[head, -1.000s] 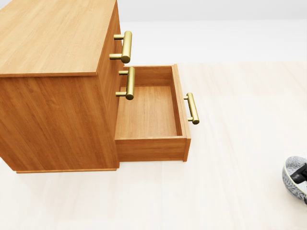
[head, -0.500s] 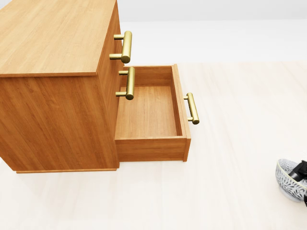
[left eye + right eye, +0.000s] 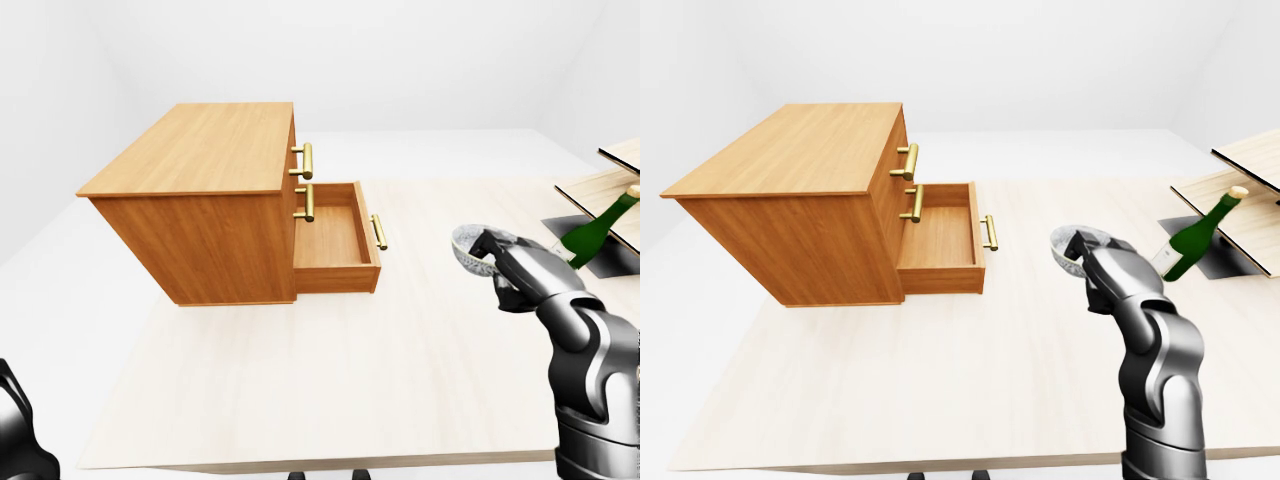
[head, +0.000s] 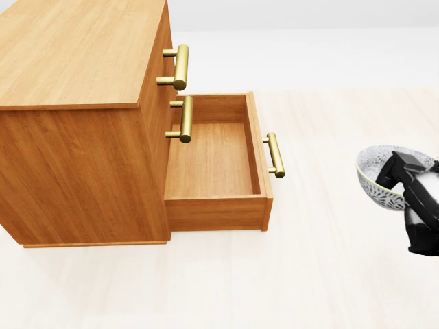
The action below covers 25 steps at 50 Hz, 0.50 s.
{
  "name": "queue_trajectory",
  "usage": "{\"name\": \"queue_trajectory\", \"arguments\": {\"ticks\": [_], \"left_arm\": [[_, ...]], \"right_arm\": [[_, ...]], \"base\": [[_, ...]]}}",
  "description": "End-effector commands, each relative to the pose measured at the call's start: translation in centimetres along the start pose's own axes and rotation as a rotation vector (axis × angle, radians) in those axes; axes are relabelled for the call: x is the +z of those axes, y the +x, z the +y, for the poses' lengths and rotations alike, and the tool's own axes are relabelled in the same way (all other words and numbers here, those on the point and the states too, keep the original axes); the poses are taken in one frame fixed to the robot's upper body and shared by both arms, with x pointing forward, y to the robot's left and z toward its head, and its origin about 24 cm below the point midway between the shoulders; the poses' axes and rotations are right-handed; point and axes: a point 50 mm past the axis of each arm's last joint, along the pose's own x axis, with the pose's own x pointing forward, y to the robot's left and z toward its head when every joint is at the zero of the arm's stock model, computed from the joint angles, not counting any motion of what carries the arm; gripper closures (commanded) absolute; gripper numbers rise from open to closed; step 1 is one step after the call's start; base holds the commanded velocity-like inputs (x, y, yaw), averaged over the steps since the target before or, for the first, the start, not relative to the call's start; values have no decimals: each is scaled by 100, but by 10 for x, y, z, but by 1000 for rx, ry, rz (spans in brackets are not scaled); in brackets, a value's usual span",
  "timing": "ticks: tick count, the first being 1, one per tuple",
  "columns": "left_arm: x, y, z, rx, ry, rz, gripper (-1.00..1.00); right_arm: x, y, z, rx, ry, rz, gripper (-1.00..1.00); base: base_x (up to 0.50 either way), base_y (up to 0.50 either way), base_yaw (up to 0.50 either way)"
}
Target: Put the bowl on top of the cabinet.
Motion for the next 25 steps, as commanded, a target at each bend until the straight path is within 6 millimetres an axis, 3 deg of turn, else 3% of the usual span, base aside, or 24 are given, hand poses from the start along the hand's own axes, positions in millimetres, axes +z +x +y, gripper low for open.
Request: {"name": "queue_trajectory", "arguments": {"ticks": [1, 9, 25], "left_arm": [[1, -1, -1, -1, 0, -2, -100], [0, -2, -1, -6, 1, 1, -100], [-2, -2, -2, -11, 7, 1, -100]], "right_arm": [[45, -22, -32, -232, -106, -67, 100], [82, -49, -47, -401, -154, -129, 100], [95, -76, -39, -450, -77, -144, 100]], "base": [[0, 0, 0], [0, 0, 0], [0, 0, 0]]}}
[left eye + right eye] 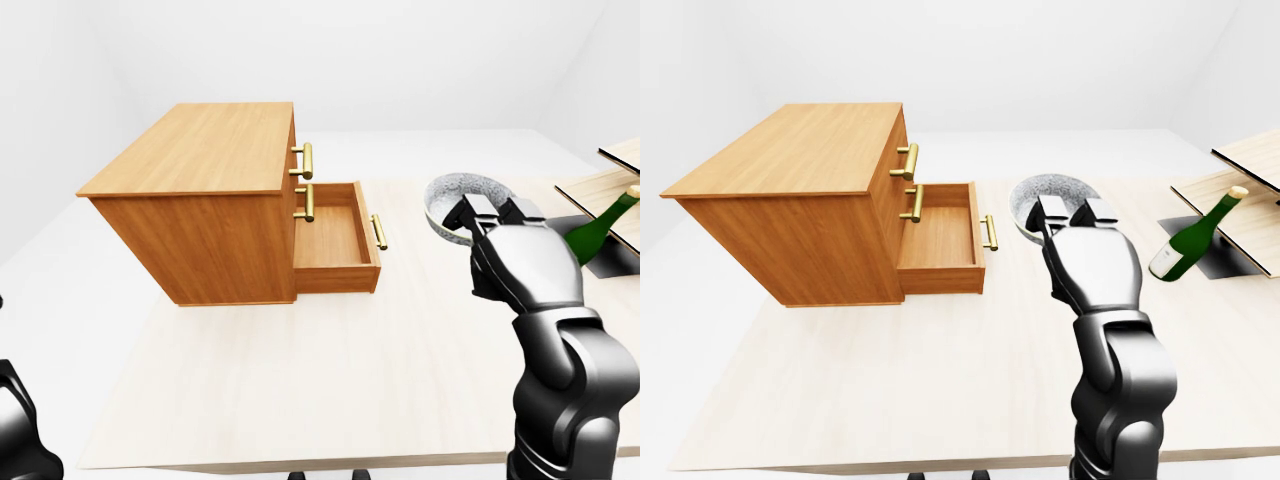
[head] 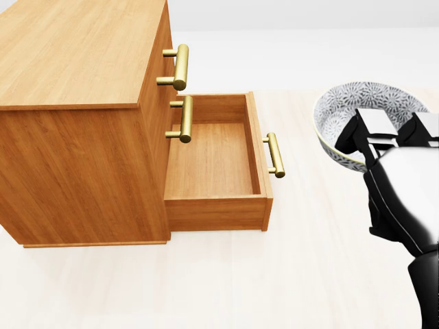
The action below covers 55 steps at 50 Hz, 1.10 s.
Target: Put the bowl on top of the cabinet.
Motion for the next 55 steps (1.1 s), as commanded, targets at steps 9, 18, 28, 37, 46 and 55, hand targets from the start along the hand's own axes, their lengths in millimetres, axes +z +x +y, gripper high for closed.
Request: {"name": "queue_trajectory", "arguments": {"ticks": [9, 18, 28, 37, 46, 55], "left_arm": [[0, 0, 0, -2, 1, 0, -100], [-1, 0, 0, -2, 1, 0, -100], [-1, -3, -3, -17, 6, -1, -100], [1, -4, -3, -17, 0, -4, -100], [2, -2, -2, -12, -5, -6, -100], [1, 0, 0, -3, -1, -4, -100]], "right_arm": [[12, -21, -14, -98, 14, 23, 100], [13, -21, -14, -98, 13, 22, 100], [16, 6, -22, -122, -87, -4, 100], [54, 65, -46, -153, -133, -164, 100], [61, 101, -65, -137, -96, -164, 100], [77, 131, -78, -79, -72, -220, 100]], "base": [[0, 0, 0], [0, 0, 0], [0, 0, 0], [0, 0, 0], [0, 0, 0], [0, 0, 0]]}}
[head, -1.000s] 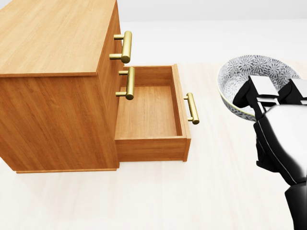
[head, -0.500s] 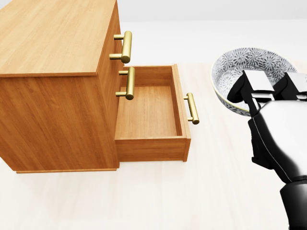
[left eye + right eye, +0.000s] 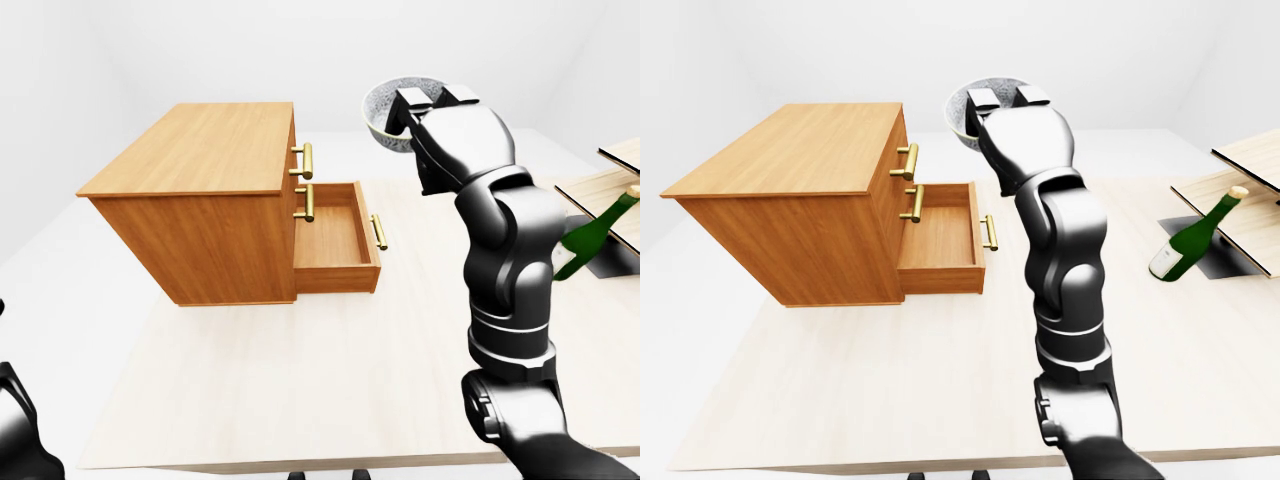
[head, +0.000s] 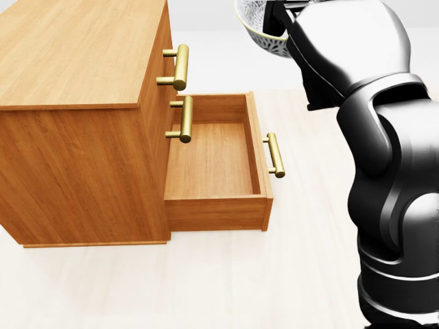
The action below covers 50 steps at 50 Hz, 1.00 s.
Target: Put the bowl on top of the cabinet.
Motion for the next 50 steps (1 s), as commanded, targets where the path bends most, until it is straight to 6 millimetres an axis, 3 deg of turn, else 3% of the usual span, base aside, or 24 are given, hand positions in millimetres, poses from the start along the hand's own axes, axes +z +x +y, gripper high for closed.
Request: {"name": "queue_trajectory", "arguments": {"ticks": [1, 12, 28, 39, 46, 47, 50], "left_arm": [[1, 2, 1, 7, -2, -2, -100], [-2, -1, -1, -1, 6, 4, -100], [-1, -3, -2, -8, 4, 1, -100], [0, -2, -2, -6, 4, -2, -100], [-1, -2, -2, -6, 4, 0, -100], [-2, -3, -2, -10, 8, 3, -100], [-2, -2, -2, -7, 8, 2, -100]], "right_arm": [[7, 42, -22, 28, -20, -14, 100], [27, 81, -42, 105, 36, -90, 100], [92, 115, -50, 299, 147, -264, 100], [122, 117, -44, 378, 146, -327, 100], [124, 117, -43, 382, 143, -327, 100], [140, 113, -40, 388, 112, -364, 100], [148, 113, -41, 392, 106, -377, 100]], "base": [[0, 0, 0], [0, 0, 0], [0, 0, 0], [0, 0, 0], [0, 0, 0], [0, 0, 0], [0, 0, 0]]}}
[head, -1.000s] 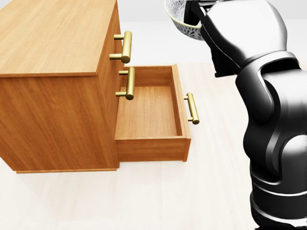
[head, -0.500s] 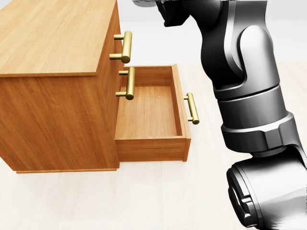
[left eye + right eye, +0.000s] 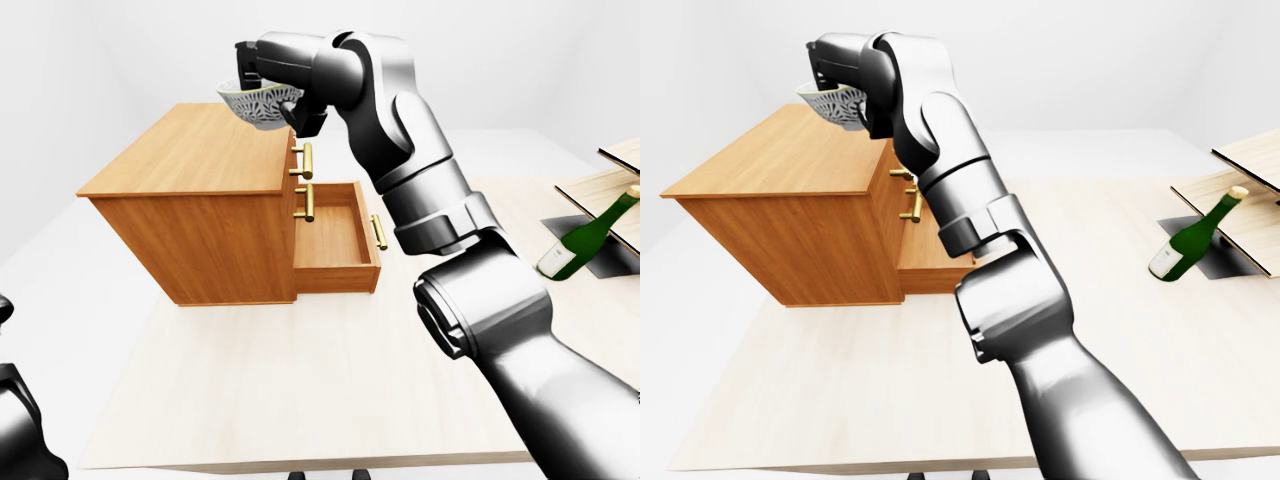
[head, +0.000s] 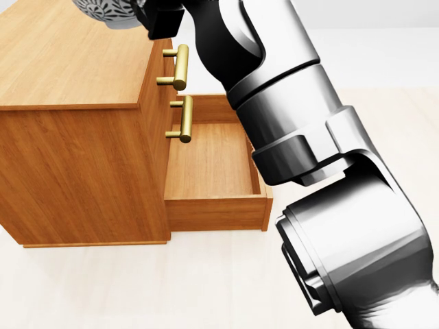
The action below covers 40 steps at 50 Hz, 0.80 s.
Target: Put the bowl on top of the cabinet.
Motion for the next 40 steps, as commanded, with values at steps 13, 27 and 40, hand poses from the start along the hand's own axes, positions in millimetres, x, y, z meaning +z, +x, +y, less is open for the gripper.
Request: {"name": "queue_trajectory", "arguments": {"ticks": [13, 27, 40], "left_arm": [[-3, 1, 0, 0, 6, 5, -100], [-3, 2, 1, 3, 4, 4, -100], [-2, 0, 1, 2, 3, 4, -100]], "right_arm": [[43, 13, 11, 66, -89, -40, 100], [50, 16, 19, 93, -103, -45, 100], [45, 18, 27, 106, -87, -42, 100]], "base": [[0, 0, 0], [0, 0, 0], [0, 0, 0]]}}
